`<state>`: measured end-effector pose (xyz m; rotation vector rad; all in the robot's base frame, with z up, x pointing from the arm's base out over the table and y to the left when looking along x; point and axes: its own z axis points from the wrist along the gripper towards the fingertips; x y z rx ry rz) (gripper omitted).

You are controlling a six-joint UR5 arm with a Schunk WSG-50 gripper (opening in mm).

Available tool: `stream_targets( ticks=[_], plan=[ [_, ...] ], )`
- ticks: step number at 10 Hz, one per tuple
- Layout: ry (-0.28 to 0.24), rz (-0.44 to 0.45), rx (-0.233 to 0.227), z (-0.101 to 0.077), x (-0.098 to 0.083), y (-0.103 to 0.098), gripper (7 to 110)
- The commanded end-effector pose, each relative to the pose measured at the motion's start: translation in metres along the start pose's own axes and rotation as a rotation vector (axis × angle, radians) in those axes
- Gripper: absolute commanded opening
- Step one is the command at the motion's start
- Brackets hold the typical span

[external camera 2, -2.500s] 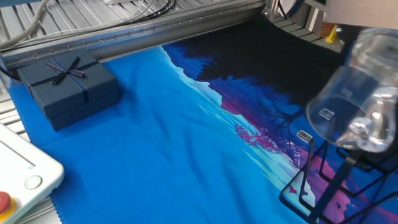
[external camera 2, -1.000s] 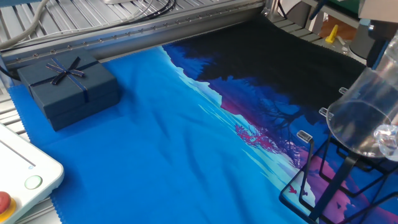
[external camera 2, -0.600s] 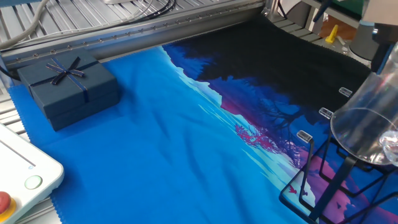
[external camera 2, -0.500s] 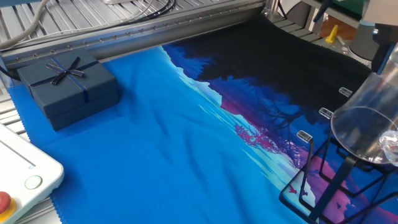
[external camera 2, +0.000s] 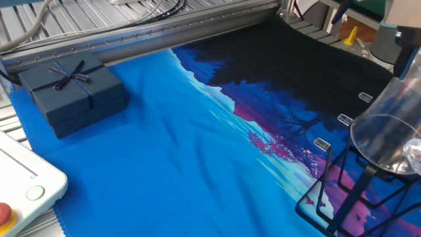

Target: Take the cup off the cup rack

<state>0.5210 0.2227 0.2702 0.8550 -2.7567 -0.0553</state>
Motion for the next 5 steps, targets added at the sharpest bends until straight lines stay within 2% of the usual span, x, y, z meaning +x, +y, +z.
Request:
stream_targets(
  ticks=[1, 2, 3, 4, 5],
  plan=[
    [0.016, -0.057, 0.047, 0.006, 0.016, -0.037, 44],
    [0.025, -0.077, 0.086, 0.007, 0.022, -0.056, 44],
    [0.034, -0.107, 0.153, 0.006, 0.027, -0.083, 44],
    [0.033, -0.135, 0.167, 0.005, 0.031, -0.099, 44],
    [0.028, -0.151, 0.161, 0.005, 0.035, -0.108, 44]
  ],
)
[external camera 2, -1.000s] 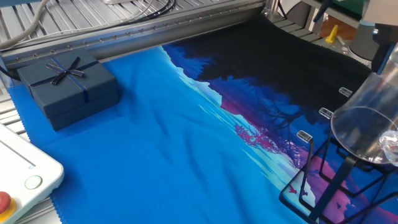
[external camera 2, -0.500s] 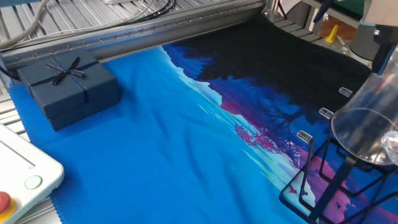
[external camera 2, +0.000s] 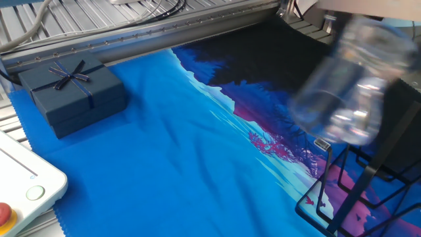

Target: Take the cup off the cup rack

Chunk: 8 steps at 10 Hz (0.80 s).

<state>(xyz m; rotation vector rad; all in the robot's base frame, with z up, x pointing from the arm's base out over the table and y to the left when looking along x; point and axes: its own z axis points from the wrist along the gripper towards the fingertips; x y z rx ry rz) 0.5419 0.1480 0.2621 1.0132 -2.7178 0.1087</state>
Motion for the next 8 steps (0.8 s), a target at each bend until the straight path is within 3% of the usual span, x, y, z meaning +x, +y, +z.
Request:
stream_targets(
  ticks=[1, 4, 7, 8],
  plan=[
    [-0.011, -0.07, 0.036, 0.008, 0.018, -0.041, 44],
    [-0.052, -0.102, 0.041, 0.037, 0.023, -0.062, 44],
    [-0.048, -0.1, -0.016, 0.04, 0.026, -0.049, 44],
    [-0.06, -0.09, -0.055, 0.039, 0.023, -0.039, 44]
  ],
)
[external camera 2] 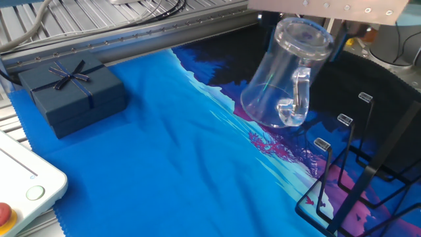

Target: Take the cup off the cup rack

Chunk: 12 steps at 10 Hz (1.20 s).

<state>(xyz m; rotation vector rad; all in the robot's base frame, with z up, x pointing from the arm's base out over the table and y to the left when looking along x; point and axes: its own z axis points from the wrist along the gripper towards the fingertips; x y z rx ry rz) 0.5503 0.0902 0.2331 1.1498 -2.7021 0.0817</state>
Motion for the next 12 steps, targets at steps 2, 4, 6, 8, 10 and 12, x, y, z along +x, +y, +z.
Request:
stream_targets(
  ticks=[2, 4, 6, 8, 10, 12],
  plan=[
    [-0.032, 0.054, -0.081, 0.0036, -0.0035, 0.0156, 44],
    [-0.011, 0.181, -0.08, 0.0037, 0.0005, 0.0152, 44],
    [-0.019, 0.299, -0.1, 0.0032, -0.0032, 0.0196, 44],
    [-0.007, 0.329, -0.091, 0.0035, -0.0003, 0.0178, 44],
    [-0.008, 0.321, -0.085, 0.0036, -0.0003, 0.0162, 44],
    [-0.018, 0.284, -0.08, 0.0037, -0.0021, 0.0148, 44]
  ],
)
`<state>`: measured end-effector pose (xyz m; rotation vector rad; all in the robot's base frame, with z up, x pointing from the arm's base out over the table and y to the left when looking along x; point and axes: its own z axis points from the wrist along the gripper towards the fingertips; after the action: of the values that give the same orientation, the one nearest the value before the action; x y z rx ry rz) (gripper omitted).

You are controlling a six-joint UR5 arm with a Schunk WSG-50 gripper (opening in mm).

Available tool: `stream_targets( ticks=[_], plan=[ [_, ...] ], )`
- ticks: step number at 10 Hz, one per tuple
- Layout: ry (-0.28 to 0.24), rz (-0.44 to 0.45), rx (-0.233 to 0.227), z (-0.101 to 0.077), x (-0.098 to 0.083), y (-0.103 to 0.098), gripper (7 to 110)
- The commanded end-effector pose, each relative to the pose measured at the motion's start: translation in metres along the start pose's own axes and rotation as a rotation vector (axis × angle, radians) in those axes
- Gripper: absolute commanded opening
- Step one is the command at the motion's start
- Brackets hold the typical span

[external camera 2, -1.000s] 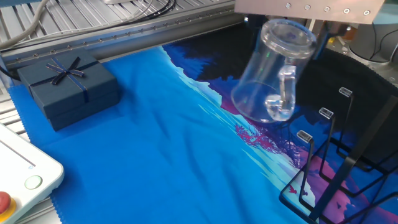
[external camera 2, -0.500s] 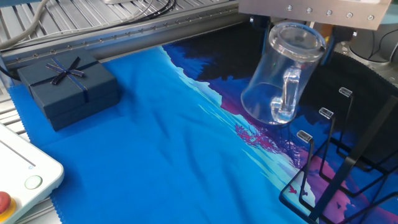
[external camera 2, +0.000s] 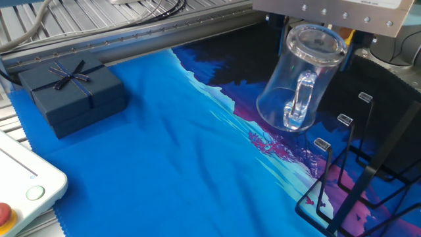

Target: Take the cup off the cup rack

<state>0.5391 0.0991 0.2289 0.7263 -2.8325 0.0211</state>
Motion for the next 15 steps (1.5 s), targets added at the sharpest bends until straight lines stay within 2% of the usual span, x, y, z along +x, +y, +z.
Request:
stream_targets(
  ticks=[1, 3, 5, 7, 10, 12, 13, 14, 15],
  plan=[
    [-0.011, -0.031, 0.017, -0.001, -0.002, -0.005, 44],
    [-0.021, -0.084, 0.032, -0.001, -0.005, -0.008, 44],
    [-0.018, -0.154, 0.068, 0.003, 0.008, -0.057, 44],
    [-0.013, -0.192, 0.131, 0.016, 0.023, -0.103, 44],
    [-0.044, -0.233, 0.155, 0.038, 0.022, -0.132, 44],
    [-0.038, -0.255, 0.219, 0.046, 0.015, -0.15, 44],
    [-0.03, -0.262, 0.215, 0.047, 0.01, -0.147, 44],
    [-0.028, -0.271, 0.174, 0.046, 0.004, -0.133, 44],
    [-0.023, -0.255, 0.092, 0.043, 0.0, -0.106, 44]
  ],
)
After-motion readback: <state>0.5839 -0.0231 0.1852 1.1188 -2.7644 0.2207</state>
